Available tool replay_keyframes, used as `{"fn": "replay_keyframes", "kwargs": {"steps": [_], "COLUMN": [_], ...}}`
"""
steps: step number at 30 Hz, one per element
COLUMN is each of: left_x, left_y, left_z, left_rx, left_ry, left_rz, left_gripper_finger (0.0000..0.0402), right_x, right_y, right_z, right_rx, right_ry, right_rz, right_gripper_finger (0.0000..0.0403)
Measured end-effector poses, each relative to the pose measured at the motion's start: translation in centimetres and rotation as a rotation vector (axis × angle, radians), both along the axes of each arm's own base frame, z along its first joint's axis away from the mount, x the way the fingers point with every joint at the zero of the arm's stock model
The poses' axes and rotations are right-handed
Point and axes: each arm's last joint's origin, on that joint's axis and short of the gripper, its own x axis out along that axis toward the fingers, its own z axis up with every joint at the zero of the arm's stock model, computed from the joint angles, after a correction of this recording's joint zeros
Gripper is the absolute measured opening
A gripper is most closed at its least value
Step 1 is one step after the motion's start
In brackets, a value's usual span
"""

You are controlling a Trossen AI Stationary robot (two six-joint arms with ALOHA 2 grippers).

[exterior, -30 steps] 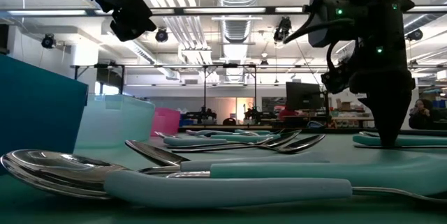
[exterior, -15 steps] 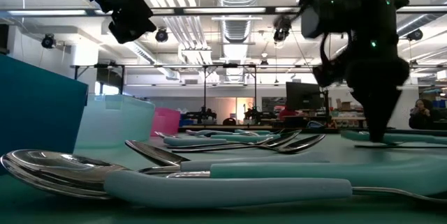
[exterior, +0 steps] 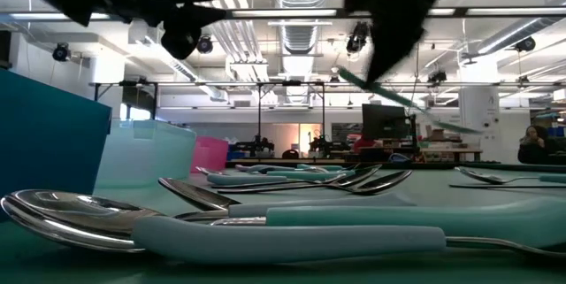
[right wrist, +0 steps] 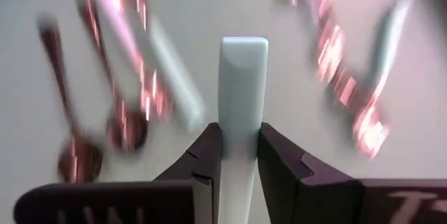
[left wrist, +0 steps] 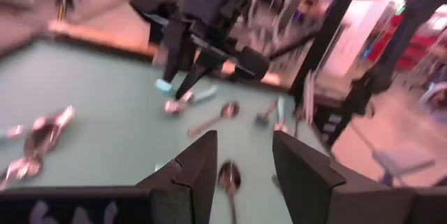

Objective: Sort silverware by color (type)
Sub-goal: Put the light blue spoon into the blue bin

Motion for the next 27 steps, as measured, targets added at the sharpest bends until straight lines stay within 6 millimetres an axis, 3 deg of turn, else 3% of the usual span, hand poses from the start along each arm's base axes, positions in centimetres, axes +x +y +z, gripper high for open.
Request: {"fn": "replay_keyframes", "kwargs": {"steps": [6, 13, 20, 27], "left_x": [-0.3, 1.0, 3.0, 4.3], "left_y": [0.0, 0.0, 0.1, 0.0], "left_z": [-1.2, -1.4, -0.9, -0.5], "left_rx": [-0.001, 0.051, 0.176, 0.190], "left_ry": [-0.146, -0.187, -0.201, -0.204], "left_rz": [0.000, -0.002, -0.007, -0.046], "left_gripper_finger": [0.0123, 0.0123, 0.0123, 0.0121], "right_x": [3.4, 5.5, 6.9, 7.5], "right_y": [0.3, 0.8, 1.0, 1.1], "right_z": [3.9, 5.2, 4.3, 4.1], "right_rx": [-0.148, -0.213, -0.209, -0.200], "right_ry": [-0.432, -0.771, -0.775, -0.776], "right_rz": [0.159, 0.294, 0.326, 0.322], "right_gripper_finger": [0.0056, 0.0056, 0.0056, 0.0056]}}
